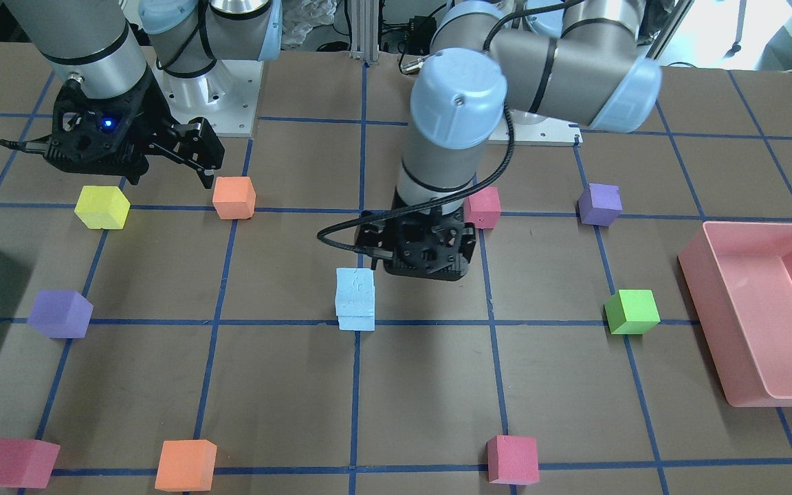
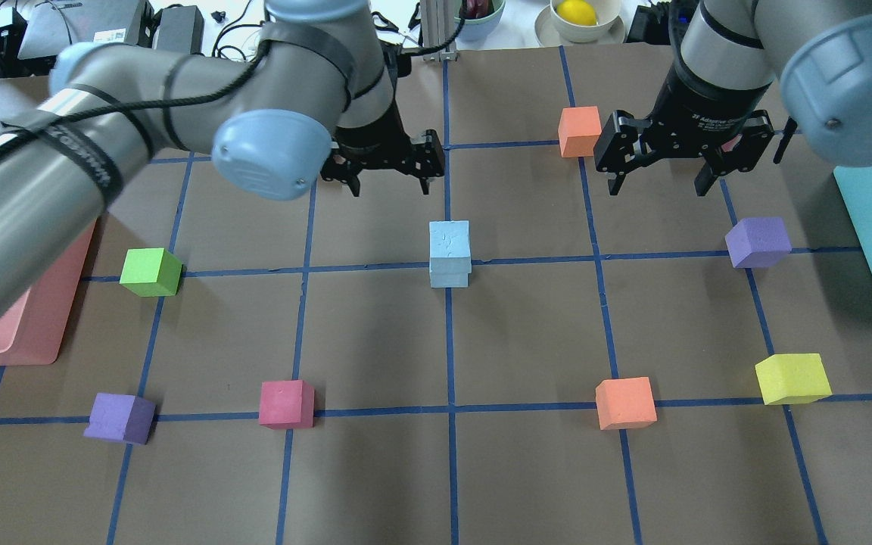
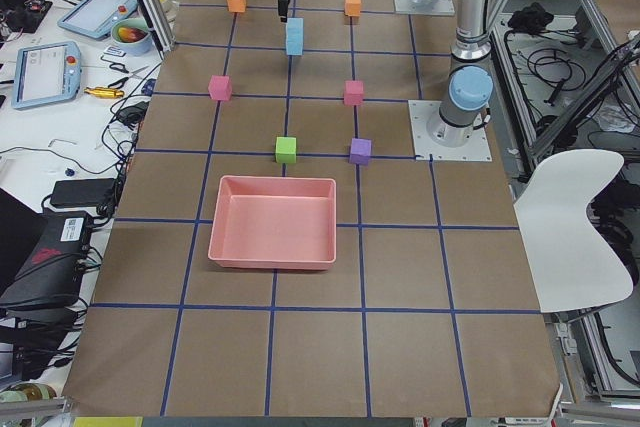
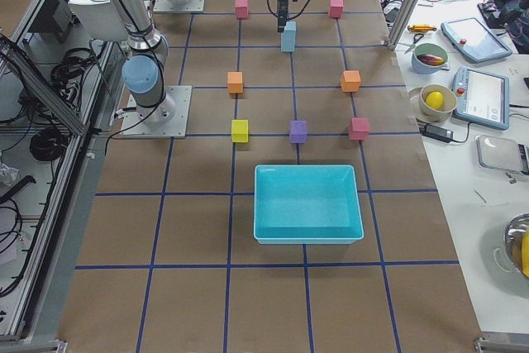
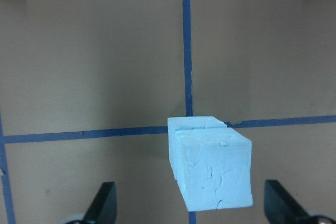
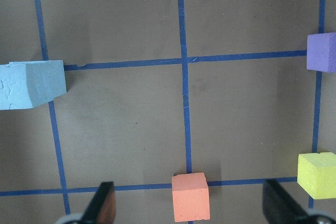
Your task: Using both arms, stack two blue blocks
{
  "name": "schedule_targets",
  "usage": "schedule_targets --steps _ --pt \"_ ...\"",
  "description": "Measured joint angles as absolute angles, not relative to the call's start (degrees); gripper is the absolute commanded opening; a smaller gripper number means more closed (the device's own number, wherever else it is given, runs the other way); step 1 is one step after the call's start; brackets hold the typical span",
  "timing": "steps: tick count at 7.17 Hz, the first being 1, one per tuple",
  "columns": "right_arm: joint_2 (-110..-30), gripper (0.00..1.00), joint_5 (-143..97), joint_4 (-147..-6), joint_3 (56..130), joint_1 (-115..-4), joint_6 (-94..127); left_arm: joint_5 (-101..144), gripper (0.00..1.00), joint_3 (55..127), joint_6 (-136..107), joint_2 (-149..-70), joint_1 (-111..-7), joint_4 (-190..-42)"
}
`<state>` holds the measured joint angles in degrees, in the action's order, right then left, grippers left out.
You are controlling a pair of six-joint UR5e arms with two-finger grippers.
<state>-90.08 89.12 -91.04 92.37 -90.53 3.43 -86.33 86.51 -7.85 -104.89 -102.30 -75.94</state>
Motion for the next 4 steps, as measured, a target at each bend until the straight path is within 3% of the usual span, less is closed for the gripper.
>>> schedule_targets --steps 4 --pt "-90.09 1.00 89.24 -91.01 92.37 -90.53 3.35 -89.26 1.00 85.54 4.75 -92.25 -90.02 -88.79"
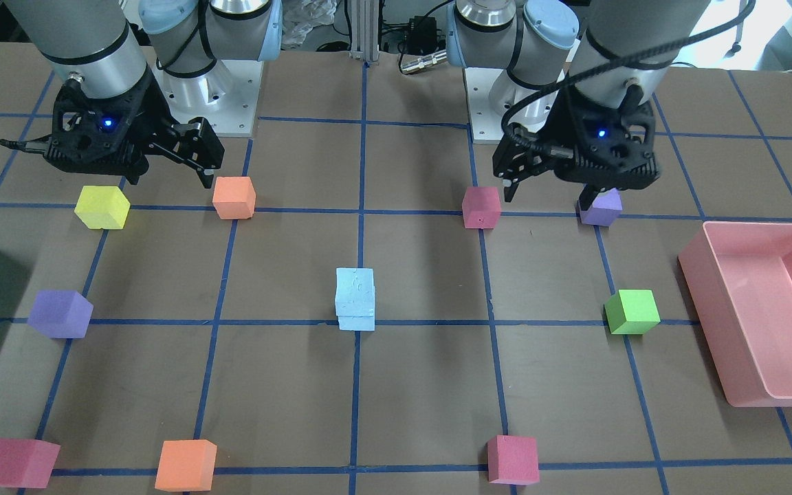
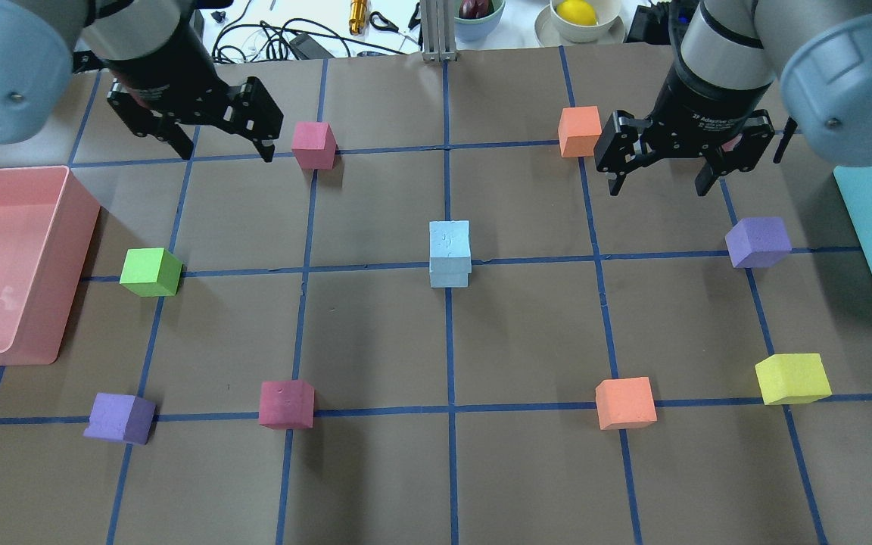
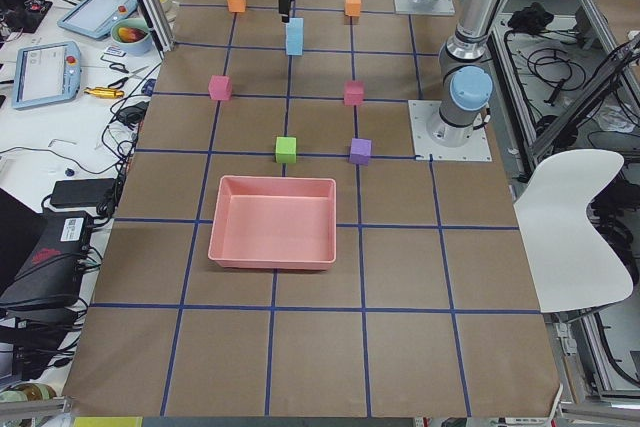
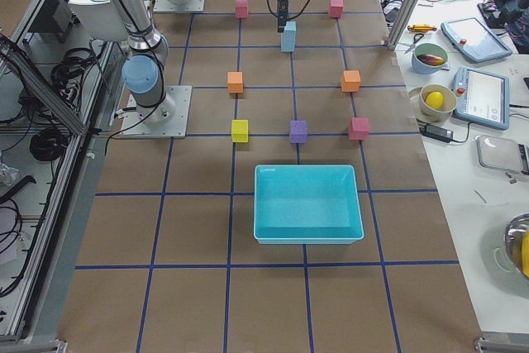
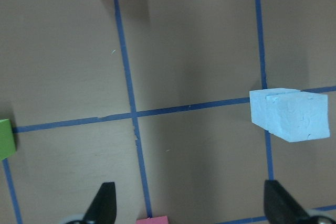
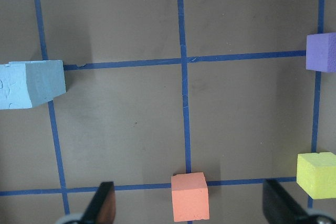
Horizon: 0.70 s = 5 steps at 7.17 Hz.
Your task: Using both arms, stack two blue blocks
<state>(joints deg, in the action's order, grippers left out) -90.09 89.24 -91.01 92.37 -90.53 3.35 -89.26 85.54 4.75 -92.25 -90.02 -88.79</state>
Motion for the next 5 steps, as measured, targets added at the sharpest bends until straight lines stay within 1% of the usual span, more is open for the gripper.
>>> schedule_targets --steps 3,5 --pt "-90.09 1.00 89.33 -91.11 92.37 -90.53 3.24 -89.72 1.00 88.56 4.98 -89.62 -87.36 -87.94" --pt "-90.09 1.00 89.30 -91.12 92.37 -90.54 3.08 -89.76 1.00 89.09 5.06 -89.30 -87.22 -86.92"
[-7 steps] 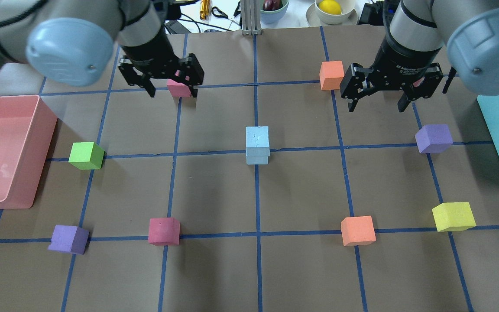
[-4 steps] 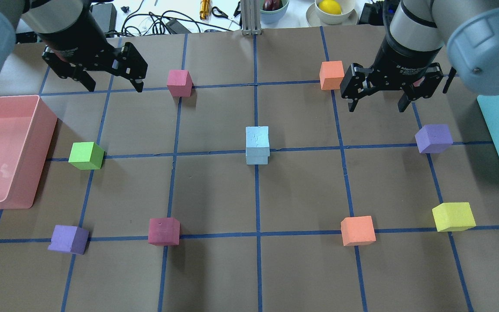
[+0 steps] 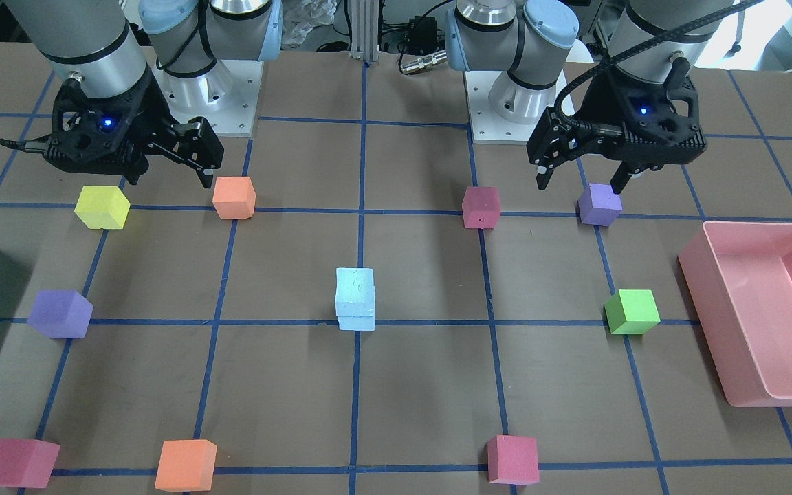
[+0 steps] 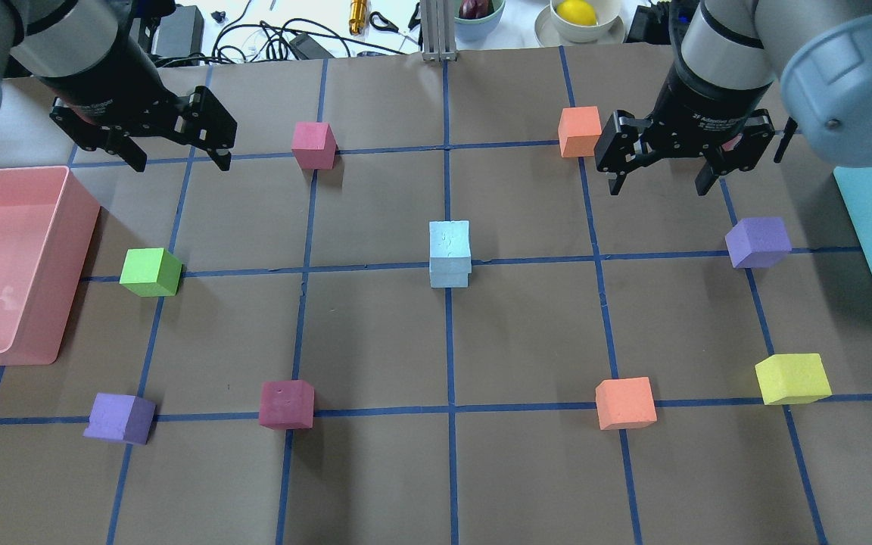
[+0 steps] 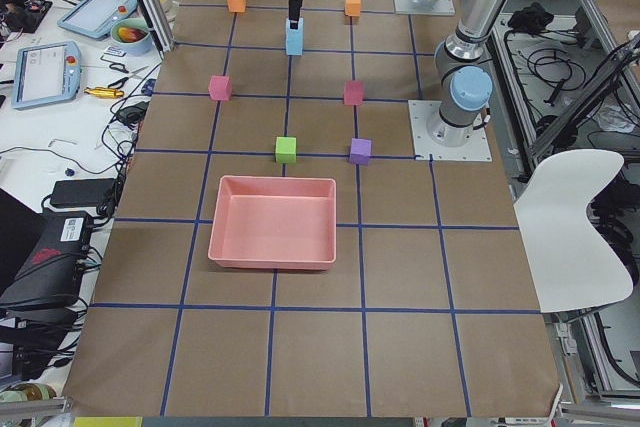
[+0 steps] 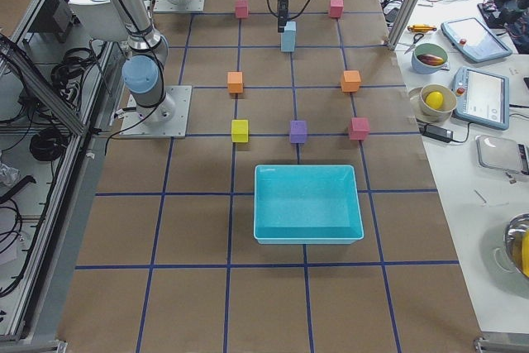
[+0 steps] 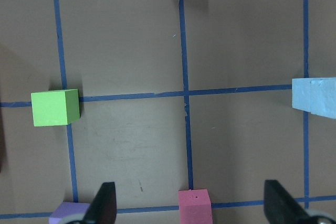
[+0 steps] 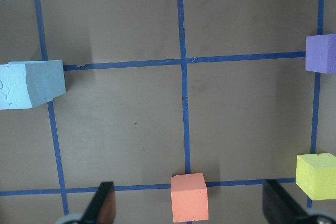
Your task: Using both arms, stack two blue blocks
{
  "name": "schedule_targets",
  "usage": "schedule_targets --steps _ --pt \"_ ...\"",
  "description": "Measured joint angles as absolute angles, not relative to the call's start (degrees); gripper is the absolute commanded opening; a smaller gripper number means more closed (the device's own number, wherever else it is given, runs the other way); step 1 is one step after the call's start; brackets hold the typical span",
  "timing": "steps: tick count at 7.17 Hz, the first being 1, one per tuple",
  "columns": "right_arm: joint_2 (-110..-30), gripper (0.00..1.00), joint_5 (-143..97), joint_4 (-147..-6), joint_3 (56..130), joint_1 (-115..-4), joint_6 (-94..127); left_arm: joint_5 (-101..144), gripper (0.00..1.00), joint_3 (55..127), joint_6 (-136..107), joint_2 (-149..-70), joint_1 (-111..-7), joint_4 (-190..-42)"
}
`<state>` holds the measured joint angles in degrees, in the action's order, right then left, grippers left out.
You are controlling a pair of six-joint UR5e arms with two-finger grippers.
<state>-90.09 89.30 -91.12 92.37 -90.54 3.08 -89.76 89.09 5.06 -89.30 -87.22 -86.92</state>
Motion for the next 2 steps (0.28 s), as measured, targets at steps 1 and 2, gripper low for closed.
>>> schedule_targets --steps 1,2 --pt "-90.09 1.00 89.32 -91.08 92.37 -90.59 2.93 -89.78 1.00 89.11 5.04 -89.27 -87.20 -86.75" --pt "-90.09 1.00 89.29 -91.06 92.40 -90.61 2.85 -89.76 1.00 88.95 4.99 -89.37 -87.19 -86.69"
